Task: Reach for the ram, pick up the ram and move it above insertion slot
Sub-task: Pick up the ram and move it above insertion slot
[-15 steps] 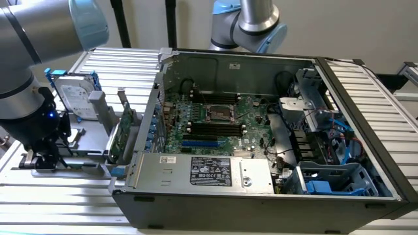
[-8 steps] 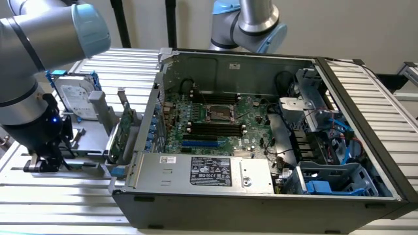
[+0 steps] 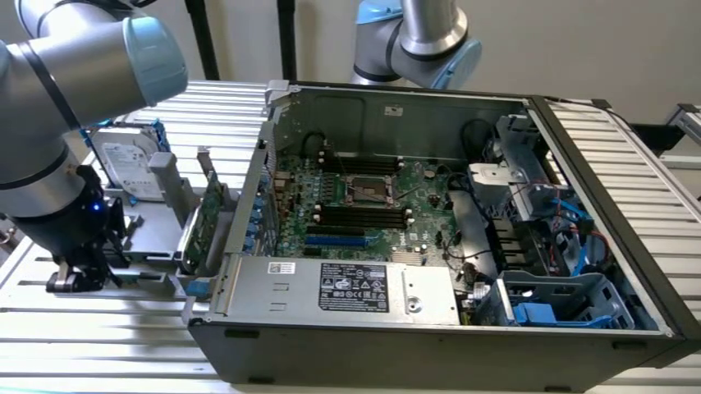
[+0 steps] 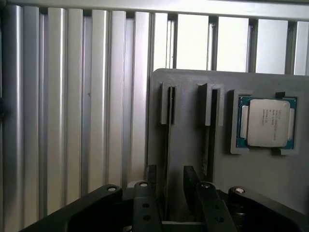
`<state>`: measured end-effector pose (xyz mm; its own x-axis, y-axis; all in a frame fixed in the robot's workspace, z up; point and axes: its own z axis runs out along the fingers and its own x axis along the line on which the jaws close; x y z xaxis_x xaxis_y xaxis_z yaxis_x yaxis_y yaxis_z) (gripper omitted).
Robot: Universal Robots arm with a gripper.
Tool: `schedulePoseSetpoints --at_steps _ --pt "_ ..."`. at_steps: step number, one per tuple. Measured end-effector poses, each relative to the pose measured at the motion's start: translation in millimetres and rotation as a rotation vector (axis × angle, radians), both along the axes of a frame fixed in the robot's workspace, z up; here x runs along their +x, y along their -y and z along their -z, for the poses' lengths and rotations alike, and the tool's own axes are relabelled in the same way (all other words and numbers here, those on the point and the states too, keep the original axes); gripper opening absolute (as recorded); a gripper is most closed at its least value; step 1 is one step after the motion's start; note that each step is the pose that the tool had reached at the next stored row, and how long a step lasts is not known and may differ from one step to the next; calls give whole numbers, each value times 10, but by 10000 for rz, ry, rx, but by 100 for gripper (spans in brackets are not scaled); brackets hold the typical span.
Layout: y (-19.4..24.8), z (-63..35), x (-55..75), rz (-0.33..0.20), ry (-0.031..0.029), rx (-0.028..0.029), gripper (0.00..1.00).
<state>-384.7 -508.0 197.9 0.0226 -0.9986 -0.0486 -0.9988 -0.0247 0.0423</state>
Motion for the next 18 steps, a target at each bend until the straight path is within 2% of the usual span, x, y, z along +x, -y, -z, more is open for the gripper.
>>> schedulePoseSetpoints --at_steps 4,6,18 --pt "15 25 0 0 -94 -2 36" --pt "21 35 0 0 -120 4 36" --pt "22 36 36 1 -135 27 36"
